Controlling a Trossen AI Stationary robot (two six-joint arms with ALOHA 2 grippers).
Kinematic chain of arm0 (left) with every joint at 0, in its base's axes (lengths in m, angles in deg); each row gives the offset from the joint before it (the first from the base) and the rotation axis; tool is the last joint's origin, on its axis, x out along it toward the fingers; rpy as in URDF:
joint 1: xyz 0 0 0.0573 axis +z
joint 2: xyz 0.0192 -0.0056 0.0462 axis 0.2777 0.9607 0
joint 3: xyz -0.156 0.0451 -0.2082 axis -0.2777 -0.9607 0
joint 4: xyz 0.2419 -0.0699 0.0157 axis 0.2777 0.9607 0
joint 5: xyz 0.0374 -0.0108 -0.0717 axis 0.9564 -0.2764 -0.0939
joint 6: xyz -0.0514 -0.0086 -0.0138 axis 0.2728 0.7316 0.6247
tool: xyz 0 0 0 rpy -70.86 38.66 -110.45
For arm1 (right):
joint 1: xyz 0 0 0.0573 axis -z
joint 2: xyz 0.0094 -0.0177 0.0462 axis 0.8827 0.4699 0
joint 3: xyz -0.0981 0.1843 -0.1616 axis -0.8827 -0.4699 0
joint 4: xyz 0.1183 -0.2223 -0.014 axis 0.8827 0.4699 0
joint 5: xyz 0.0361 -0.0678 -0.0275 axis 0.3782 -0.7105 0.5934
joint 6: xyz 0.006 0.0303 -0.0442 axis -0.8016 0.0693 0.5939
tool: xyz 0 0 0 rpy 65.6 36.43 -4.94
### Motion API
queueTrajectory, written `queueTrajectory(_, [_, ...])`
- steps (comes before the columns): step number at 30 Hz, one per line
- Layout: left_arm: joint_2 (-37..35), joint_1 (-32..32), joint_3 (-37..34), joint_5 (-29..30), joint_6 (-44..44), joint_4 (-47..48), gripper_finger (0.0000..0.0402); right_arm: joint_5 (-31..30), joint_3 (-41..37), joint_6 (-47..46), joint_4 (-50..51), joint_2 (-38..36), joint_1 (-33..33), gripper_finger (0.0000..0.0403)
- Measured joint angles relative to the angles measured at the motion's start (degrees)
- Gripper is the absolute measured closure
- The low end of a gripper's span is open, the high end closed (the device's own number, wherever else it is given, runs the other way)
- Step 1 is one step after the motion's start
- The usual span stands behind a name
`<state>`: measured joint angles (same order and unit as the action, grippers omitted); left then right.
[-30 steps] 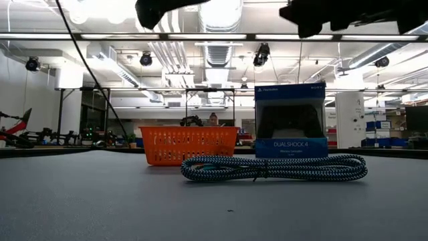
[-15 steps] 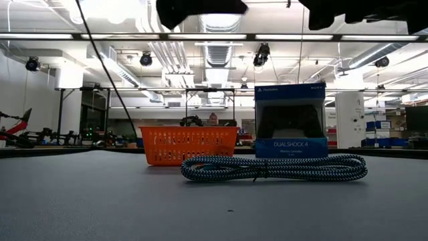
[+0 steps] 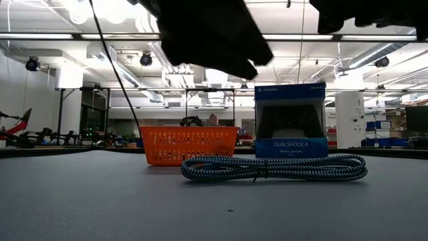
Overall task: Pick and place USB-C Cables
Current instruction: Put the blue charger cable into the orange bin
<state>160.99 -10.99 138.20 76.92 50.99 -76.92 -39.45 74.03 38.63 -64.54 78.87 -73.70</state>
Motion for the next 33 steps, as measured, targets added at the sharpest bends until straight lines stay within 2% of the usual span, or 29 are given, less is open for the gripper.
queueTrajectory(8, [5.37,0.32,2.61,0.63,-0.06,-1.4,0.0217,-0.03,-1.67,-0.96,-0.39,-1.52,0.02,0.0282])
queueTrajectory(15, [8.05,2.03,2.65,-0.6,-3.08,-6.78,0.0217,-0.07,-1.85,-0.96,-0.67,-0.99,0.02,0.0284])
queueTrajectory(24, [10.18,2.05,2.44,-1.76,-4.27,-6.75,0.0217,-0.09,-1.87,-1.86,-0.36,-0.14,0.02,0.0283])
queueTrajectory(29, [11.37,2.14,1.52,-3.79,-1.49,-6.29,0.0219,-0.09,-1.85,-2.47,-0.21,0.0,0.02,0.0286])
queueTrajectory(33, [11.87,2.12,-0.35,-4.08,1.23,-6.02,0.0238,-0.09,-1.85,-2.8,-0.03,0.41,0.02,0.0286])
